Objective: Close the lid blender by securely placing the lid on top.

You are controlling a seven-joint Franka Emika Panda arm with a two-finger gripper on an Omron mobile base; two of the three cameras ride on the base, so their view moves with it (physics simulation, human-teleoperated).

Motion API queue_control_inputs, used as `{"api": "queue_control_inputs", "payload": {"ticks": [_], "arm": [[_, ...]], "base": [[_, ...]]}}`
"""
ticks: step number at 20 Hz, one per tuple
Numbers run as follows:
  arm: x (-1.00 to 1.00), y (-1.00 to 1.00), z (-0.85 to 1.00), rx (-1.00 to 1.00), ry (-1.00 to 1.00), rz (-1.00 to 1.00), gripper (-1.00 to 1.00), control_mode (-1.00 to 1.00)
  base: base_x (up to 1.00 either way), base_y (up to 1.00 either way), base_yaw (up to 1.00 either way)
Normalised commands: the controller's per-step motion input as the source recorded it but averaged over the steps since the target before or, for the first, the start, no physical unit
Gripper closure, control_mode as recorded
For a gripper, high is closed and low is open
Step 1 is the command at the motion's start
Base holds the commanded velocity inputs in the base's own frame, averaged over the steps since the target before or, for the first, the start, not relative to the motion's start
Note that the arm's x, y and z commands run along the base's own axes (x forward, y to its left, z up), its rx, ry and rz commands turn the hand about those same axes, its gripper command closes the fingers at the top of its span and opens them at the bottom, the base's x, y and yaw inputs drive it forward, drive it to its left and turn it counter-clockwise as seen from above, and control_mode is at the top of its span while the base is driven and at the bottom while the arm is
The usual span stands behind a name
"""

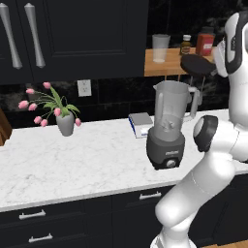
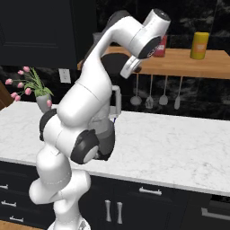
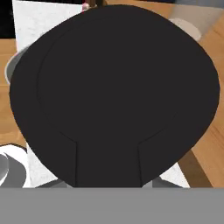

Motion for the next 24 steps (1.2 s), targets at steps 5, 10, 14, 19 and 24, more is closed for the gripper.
{"api": "queue_control_inputs", "payload": {"ticks": [5, 10, 14, 19, 24], "arm": [[0.0, 0.57, 0.0, 0.0, 0.0, 0.06, 1.0, -1.0], [-0.16, 0.25, -0.15, -0.13, 0.0, 0.18, 1.0, -1.0], [-0.28, 0.06, -0.35, -0.19, 0.0, 0.21, 1.0, -1.0], [-0.26, 0.03, -0.12, -0.12, 0.0, 0.19, 1.0, -1.0], [-0.02, 0.27, 0.0, -0.01, -0.01, 0.08, 1.0, -1.0]], "base": [[0.0, 0.0, 0.0], [0.0, 0.0, 0.0], [0.0, 0.0, 0.0], [0.0, 0.0, 0.0], [0.0, 0.0, 0.0]]}}
